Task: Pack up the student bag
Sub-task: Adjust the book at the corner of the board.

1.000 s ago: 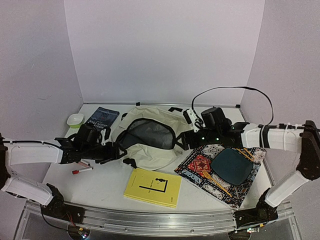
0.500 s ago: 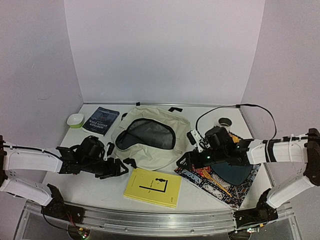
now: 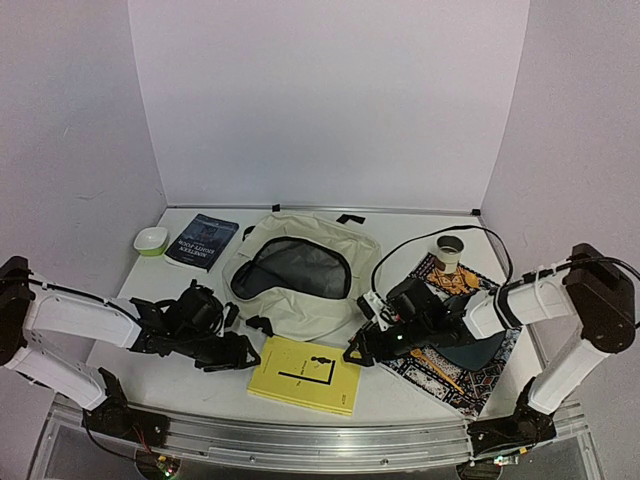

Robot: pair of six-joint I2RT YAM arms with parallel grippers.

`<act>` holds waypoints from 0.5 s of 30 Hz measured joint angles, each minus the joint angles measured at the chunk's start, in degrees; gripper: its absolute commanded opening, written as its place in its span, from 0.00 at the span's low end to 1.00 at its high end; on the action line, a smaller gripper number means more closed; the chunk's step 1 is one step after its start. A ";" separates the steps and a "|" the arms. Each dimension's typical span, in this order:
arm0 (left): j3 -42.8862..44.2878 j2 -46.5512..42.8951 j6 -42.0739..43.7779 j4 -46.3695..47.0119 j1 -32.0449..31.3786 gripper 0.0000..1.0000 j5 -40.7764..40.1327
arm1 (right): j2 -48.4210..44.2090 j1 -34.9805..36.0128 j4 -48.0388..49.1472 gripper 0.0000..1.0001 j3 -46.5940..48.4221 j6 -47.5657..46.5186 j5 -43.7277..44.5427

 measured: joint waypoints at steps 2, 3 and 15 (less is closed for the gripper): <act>0.01 0.81 0.02 0.21 -0.09 0.65 0.02 | 1.61 0.00 0.52 0.71 0.00 0.15 -0.20; 0.08 1.09 0.02 0.58 -0.14 0.65 0.03 | 2.33 -0.01 1.03 0.71 0.00 0.16 -0.46; 0.20 3.92 -0.71 5.99 -0.60 0.62 -0.11 | 4.53 0.00 5.74 0.58 0.20 1.27 -4.83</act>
